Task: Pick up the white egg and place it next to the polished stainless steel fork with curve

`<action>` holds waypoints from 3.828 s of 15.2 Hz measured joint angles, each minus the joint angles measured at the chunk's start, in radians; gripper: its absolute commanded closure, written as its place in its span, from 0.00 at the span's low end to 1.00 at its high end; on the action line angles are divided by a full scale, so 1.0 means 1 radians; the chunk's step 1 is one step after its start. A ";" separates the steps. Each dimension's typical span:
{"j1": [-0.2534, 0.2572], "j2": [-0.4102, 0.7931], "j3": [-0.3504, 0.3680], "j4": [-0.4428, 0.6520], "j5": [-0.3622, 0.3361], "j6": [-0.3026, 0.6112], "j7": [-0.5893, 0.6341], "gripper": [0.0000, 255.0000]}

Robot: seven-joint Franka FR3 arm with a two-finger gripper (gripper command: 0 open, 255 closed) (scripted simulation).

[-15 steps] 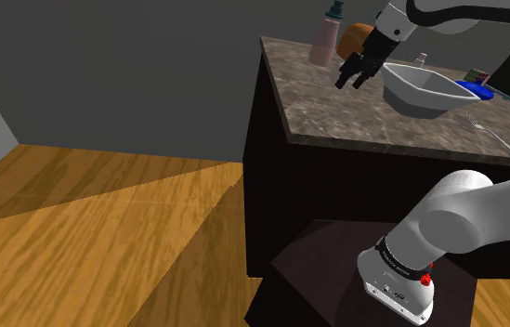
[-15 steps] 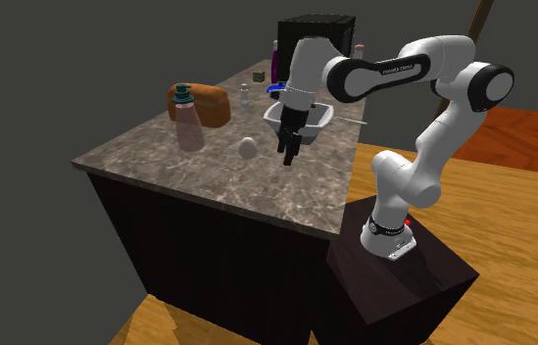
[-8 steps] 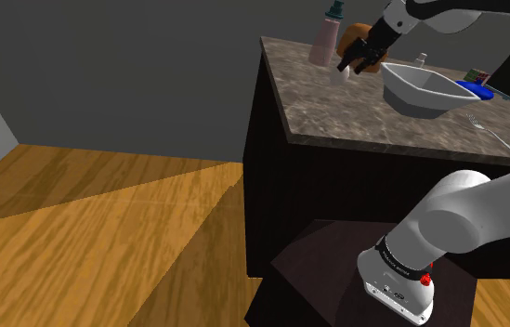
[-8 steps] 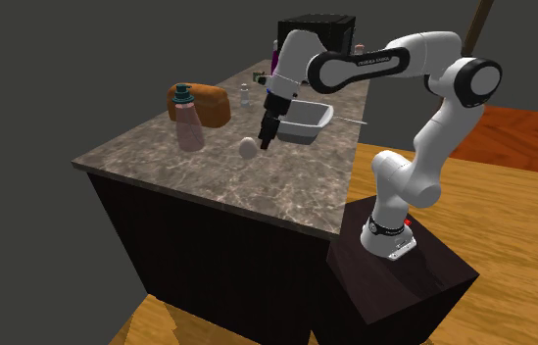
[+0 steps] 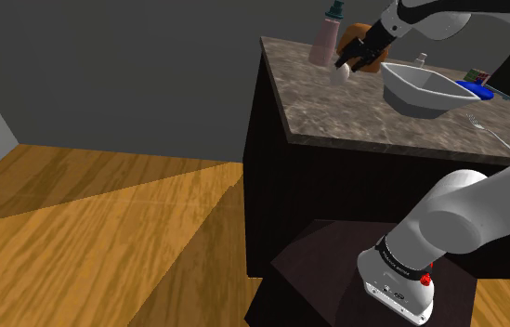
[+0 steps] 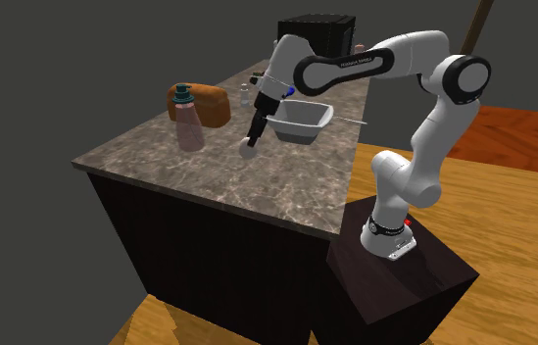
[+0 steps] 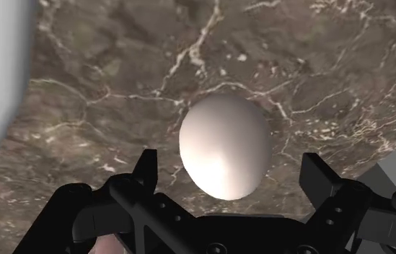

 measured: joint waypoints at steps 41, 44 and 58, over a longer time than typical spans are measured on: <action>0.019 0.049 0.013 0.261 0.009 -0.211 0.036 1.00; 0.023 0.060 0.016 0.310 0.011 -0.249 0.043 1.00; -0.045 -0.117 -0.026 0.279 -0.048 -0.393 -0.031 1.00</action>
